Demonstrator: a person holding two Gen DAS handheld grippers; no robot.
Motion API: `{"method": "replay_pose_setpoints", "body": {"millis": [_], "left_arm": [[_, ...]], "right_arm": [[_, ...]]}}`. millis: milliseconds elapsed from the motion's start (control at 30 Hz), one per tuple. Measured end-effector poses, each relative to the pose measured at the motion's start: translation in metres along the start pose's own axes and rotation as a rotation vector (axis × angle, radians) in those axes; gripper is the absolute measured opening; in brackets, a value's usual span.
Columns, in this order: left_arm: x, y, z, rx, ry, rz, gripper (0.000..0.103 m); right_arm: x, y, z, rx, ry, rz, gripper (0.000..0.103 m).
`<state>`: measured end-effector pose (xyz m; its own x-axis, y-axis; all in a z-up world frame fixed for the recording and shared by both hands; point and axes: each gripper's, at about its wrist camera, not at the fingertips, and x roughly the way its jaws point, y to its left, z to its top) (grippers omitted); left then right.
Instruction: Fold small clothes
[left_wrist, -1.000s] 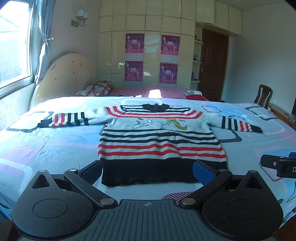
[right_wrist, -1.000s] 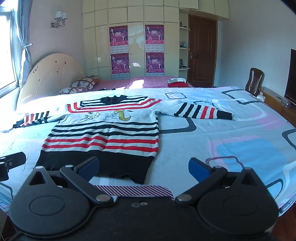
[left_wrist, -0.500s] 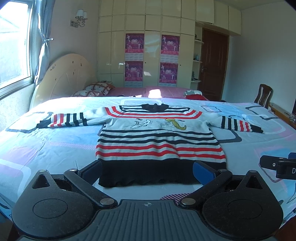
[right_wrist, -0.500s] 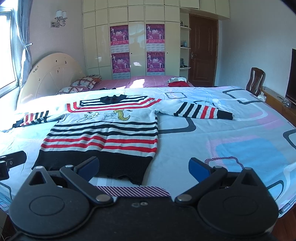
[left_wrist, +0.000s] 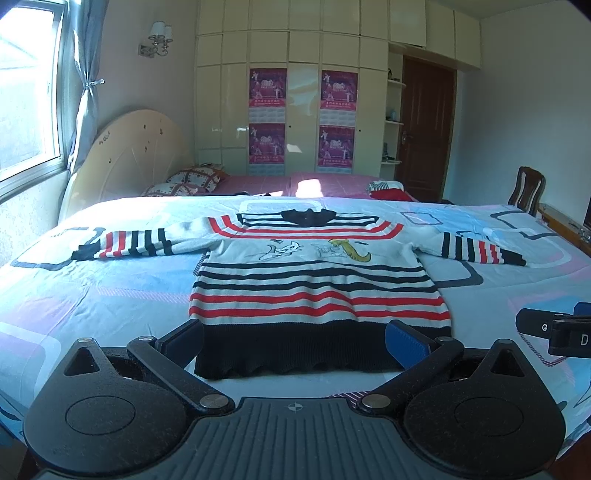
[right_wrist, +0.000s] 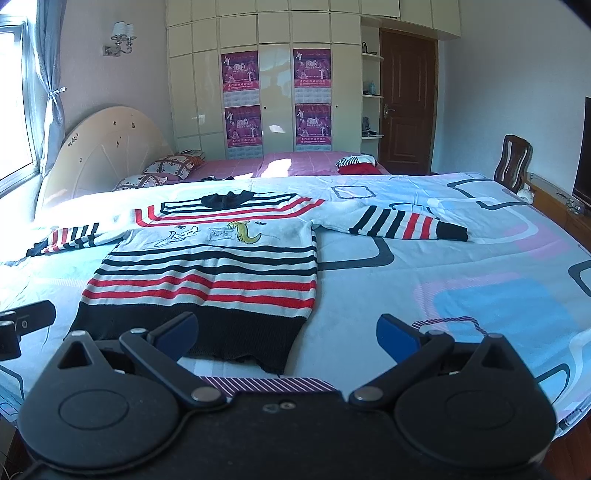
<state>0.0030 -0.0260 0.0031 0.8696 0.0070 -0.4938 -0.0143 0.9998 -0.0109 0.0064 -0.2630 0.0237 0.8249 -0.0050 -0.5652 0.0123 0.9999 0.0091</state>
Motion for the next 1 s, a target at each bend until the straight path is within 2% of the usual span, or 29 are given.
{"method": "replay_pose_setpoints", "body": {"millis": [1000], "left_arm": [[0.0042,0.0091,0.0004,-0.006,0.01,0.001,0.103]], "right_arm": [[0.0046,0.0075,-0.0003,-0.01,0.011,0.001,0.103]]}}
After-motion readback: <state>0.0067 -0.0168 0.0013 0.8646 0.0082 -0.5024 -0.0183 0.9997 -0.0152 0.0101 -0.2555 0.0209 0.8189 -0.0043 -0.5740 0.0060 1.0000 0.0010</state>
